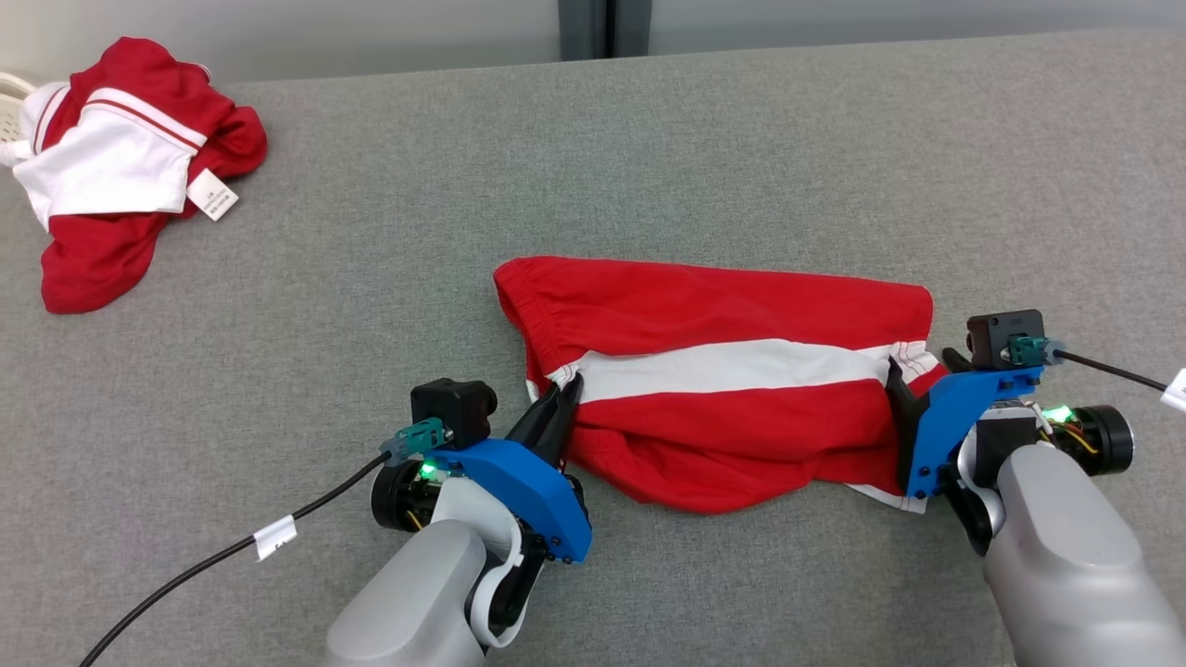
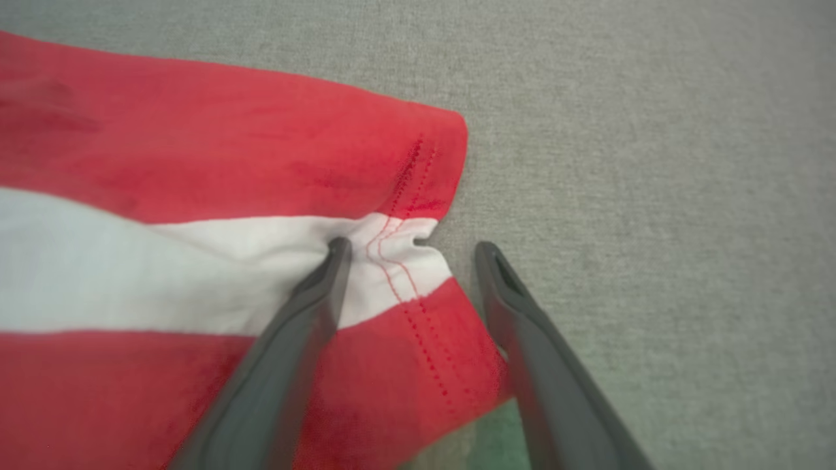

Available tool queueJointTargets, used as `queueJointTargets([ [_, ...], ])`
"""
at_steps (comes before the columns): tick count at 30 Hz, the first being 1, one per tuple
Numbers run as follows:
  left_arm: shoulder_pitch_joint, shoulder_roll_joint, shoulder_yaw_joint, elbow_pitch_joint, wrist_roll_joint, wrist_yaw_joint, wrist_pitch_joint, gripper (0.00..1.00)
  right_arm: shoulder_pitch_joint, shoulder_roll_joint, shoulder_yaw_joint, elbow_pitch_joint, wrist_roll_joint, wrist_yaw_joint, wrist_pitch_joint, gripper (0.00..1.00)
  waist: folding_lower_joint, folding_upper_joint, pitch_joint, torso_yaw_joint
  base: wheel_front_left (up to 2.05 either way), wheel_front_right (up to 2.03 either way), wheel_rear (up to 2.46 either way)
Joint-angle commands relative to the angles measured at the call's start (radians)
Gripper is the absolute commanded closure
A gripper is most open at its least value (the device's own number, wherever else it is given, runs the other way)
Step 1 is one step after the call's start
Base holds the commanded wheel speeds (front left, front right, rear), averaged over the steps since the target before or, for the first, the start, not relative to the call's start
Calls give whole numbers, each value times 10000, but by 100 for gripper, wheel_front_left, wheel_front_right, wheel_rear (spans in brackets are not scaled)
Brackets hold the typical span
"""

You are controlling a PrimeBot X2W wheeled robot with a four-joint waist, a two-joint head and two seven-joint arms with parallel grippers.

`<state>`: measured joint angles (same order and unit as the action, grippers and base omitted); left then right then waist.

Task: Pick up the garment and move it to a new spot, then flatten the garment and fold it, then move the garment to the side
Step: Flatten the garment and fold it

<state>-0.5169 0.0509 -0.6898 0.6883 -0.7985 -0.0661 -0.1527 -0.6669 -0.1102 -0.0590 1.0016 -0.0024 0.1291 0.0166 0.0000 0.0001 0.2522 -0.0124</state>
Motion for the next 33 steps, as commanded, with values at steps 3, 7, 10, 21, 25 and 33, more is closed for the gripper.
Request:
queueJointTargets([
  [3, -157, 27, -14, 28, 6, 45, -85, 100, -121, -269, 687, 206, 89, 27, -155, 9, 0, -1, 36, -63, 0, 0, 0],
  [7, -191, 64, -31, 24, 12, 60, -107, 100, -265, -508, 1140, 311, 110, 14, -379, 40, 0, -1, 50, -106, 0, 0, 0],
  [10, -192, 74, -43, 44, -5, 78, -125, 100, -337, -517, 1351, 468, 253, 14, -349, 60, 0, -1, 34, -129, 0, 0, 0],
  [21, -218, 242, 140, -152, -81, 104, -474, 100, -552, -676, 1662, 246, 343, 15, -1344, 100, 0, -1, -331, -272, 0, 0, 0],
  [25, -217, 377, 271, -462, -105, 105, -620, 100, -366, -658, 1852, -83, 478, 15, -1803, 100, 0, -1, -753, -387, 0, 0, 0],
  [33, 41, 1027, 864, -1934, -426, 235, -722, 100, 335, -704, 2394, -1818, 1937, 17, -1905, 100, 0, -1, -2009, -609, 0, 0, 0],
])
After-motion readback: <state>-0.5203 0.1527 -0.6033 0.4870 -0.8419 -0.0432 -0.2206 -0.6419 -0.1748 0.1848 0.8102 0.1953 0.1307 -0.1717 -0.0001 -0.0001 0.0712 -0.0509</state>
